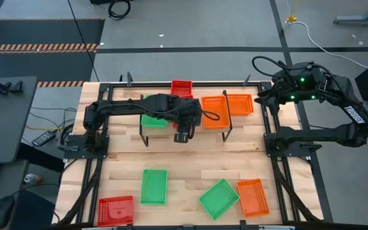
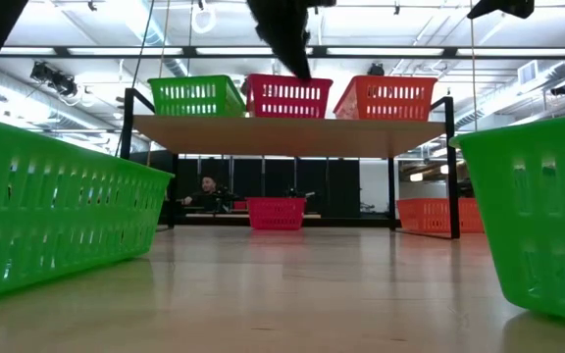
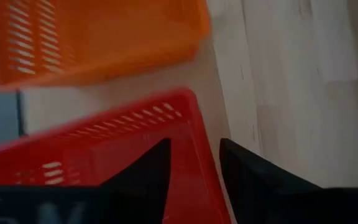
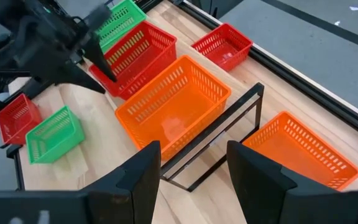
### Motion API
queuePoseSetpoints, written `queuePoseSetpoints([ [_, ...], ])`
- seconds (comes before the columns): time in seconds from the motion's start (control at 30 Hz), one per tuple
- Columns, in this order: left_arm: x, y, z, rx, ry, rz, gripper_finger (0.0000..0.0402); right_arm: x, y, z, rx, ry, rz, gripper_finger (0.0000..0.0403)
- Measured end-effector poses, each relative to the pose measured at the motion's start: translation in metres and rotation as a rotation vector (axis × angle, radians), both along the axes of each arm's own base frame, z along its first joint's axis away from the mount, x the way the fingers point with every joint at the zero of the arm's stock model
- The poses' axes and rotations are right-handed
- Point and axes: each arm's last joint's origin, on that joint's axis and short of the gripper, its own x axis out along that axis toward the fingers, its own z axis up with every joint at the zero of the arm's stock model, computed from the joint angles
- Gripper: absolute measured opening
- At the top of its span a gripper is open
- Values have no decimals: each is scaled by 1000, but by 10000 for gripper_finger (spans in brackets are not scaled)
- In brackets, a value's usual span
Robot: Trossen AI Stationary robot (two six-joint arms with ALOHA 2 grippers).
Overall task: Stack baskets on shelf by color
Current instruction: Stack the bottom orange bin on top of the other orange bin on the shelf
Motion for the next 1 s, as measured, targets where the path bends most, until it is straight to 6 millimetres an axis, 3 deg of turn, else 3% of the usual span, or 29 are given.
queuePoseSetpoints([
  [0.37,-16,-10,71,-76,-169,112,150,0,0,0,2,-1,3,190],
  [0.6,-24,-25,99,-134,-330,344,142,11,-3,-2,53,9,72,190],
  [0.77,-21,-39,105,-207,-445,495,142,28,-2,-6,73,30,271,190],
  [1.0,-14,-69,117,-374,-607,495,131,49,12,-10,117,14,648,190],
])
